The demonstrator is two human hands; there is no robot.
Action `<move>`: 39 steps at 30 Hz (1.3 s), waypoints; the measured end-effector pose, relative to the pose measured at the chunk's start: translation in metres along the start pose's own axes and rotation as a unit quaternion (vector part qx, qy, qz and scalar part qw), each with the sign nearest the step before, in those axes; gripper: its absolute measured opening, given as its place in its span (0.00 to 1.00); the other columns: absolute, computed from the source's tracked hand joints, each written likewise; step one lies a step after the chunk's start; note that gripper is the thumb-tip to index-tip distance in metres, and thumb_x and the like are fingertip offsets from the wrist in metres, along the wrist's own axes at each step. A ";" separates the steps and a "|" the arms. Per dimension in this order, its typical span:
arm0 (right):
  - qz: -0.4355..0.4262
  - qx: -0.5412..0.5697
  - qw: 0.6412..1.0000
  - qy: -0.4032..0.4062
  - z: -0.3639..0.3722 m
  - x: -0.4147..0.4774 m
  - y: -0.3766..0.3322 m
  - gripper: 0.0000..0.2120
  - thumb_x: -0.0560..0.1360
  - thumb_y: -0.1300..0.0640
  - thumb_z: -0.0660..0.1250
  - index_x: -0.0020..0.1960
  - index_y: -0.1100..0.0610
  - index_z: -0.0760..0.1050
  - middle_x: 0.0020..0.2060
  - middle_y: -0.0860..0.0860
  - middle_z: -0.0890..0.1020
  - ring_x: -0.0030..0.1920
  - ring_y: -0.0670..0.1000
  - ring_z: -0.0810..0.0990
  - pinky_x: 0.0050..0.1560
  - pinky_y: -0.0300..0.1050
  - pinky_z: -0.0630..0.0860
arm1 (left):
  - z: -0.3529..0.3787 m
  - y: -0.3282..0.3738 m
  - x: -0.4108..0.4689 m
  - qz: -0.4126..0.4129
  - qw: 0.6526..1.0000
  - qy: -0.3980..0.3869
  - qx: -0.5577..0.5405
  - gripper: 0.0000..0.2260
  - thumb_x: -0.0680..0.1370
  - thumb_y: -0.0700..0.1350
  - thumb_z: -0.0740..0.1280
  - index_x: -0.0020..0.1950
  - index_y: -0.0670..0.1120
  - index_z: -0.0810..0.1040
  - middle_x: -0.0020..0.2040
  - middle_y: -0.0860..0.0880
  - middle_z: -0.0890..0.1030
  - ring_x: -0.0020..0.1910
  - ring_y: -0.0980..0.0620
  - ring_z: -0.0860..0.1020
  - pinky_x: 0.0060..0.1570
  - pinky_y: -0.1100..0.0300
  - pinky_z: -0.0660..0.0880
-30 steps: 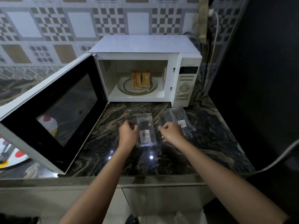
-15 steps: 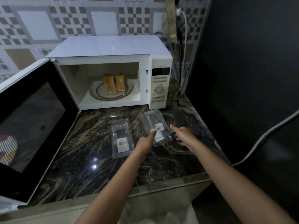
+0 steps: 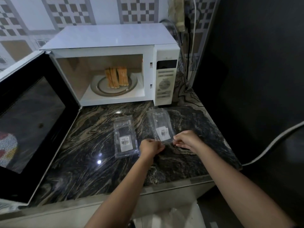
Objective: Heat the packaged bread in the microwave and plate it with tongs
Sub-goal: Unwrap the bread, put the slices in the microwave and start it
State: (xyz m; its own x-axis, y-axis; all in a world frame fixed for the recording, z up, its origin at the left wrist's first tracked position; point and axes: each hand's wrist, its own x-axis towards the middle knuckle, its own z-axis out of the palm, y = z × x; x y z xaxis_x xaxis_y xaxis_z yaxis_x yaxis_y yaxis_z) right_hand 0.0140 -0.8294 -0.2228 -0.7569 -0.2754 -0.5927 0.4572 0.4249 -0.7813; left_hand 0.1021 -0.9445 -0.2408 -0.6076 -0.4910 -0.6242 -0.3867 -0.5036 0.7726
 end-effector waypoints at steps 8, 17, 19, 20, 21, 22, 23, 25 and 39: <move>-0.029 -0.092 0.994 0.049 -0.001 0.007 0.001 0.11 0.76 0.69 0.61 0.36 0.63 0.73 0.31 0.55 0.78 0.31 0.48 0.76 0.31 0.36 0.75 | 0.009 0.003 -0.006 0.004 1.000 0.004 -0.014 0.12 0.74 0.29 0.65 0.34 0.40 0.68 0.34 0.41 0.74 0.33 0.48 0.76 0.24 0.65 0.78; -0.051 -0.228 0.969 0.082 -0.002 0.003 0.001 0.09 0.73 0.61 0.66 0.37 0.64 0.80 0.38 0.59 0.84 0.33 0.52 0.81 0.37 0.44 0.78 | 0.008 0.014 -0.025 0.102 0.924 0.030 0.368 0.17 0.77 0.52 0.64 0.50 0.37 0.78 0.47 0.40 0.80 0.50 0.41 0.80 0.47 0.56 0.75; -0.079 -0.316 0.941 0.094 -0.003 -0.001 -0.004 0.11 0.73 0.57 0.67 0.38 0.63 0.82 0.36 0.57 0.84 0.35 0.53 0.81 0.41 0.44 0.78 | 0.007 0.022 -0.038 0.166 0.883 0.054 0.435 0.25 0.78 0.55 0.61 0.64 0.35 0.70 0.62 0.38 0.73 0.61 0.40 0.73 0.54 0.52 0.72; -0.093 -0.332 0.932 0.107 -0.003 -0.002 -0.008 0.13 0.74 0.55 0.67 0.35 0.61 0.81 0.33 0.56 0.83 0.34 0.53 0.81 0.40 0.44 0.78 | 0.004 0.026 -0.046 0.207 0.876 0.069 0.430 0.26 0.78 0.54 0.61 0.67 0.36 0.67 0.67 0.39 0.68 0.65 0.41 0.70 0.59 0.52 0.70; -0.112 -0.336 0.927 0.124 -0.003 -0.001 -0.010 0.15 0.74 0.53 0.66 0.31 0.59 0.77 0.29 0.55 0.81 0.32 0.54 0.80 0.38 0.44 0.77 | -0.001 0.031 -0.055 0.257 0.870 0.093 0.411 0.25 0.79 0.54 0.60 0.69 0.38 0.65 0.68 0.41 0.66 0.66 0.43 0.68 0.63 0.53 0.68; -0.132 -0.332 0.923 0.142 -0.003 0.000 -0.013 0.18 0.75 0.51 0.65 0.28 0.56 0.72 0.26 0.53 0.76 0.29 0.53 0.77 0.34 0.42 0.73 | -0.007 0.035 -0.060 0.306 0.862 0.119 0.387 0.24 0.79 0.53 0.60 0.69 0.39 0.65 0.67 0.43 0.66 0.66 0.46 0.68 0.63 0.55 0.67; -0.154 -0.329 0.919 0.152 -0.003 0.000 -0.017 0.19 0.75 0.48 0.65 0.28 0.54 0.67 0.25 0.51 0.72 0.28 0.51 0.73 0.32 0.41 0.69 | -0.015 0.040 -0.065 0.350 0.852 0.146 0.361 0.22 0.79 0.52 0.60 0.68 0.40 0.66 0.66 0.45 0.67 0.64 0.49 0.68 0.62 0.58 0.67; -0.168 -0.293 0.932 0.133 0.000 -0.004 -0.023 0.14 0.74 0.42 0.65 0.41 0.53 0.73 0.38 0.51 0.76 0.39 0.49 0.77 0.39 0.41 0.70 | -0.034 0.047 -0.069 0.411 0.834 0.197 0.311 0.19 0.79 0.50 0.61 0.66 0.41 0.68 0.64 0.46 0.68 0.60 0.55 0.66 0.57 0.64 0.64; -0.123 -0.206 0.970 0.029 0.044 0.012 -0.022 0.58 0.63 0.45 0.78 0.77 0.52 0.42 0.76 0.56 0.56 0.74 0.59 0.60 0.71 0.55 0.63 | -0.101 0.022 -0.005 0.167 0.897 0.159 0.377 0.51 0.64 0.67 0.71 0.77 0.51 0.48 0.78 0.42 0.46 0.77 0.43 0.43 0.74 0.45 0.48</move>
State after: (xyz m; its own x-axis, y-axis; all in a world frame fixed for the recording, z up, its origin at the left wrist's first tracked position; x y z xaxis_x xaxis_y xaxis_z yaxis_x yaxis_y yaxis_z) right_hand 0.0156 -0.8803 -0.2214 -0.8504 -0.3681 -0.3758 0.0424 0.6641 -0.7465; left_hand 0.1666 -1.0255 -0.2326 -0.5952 -0.7628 -0.2527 -0.6519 0.2745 0.7069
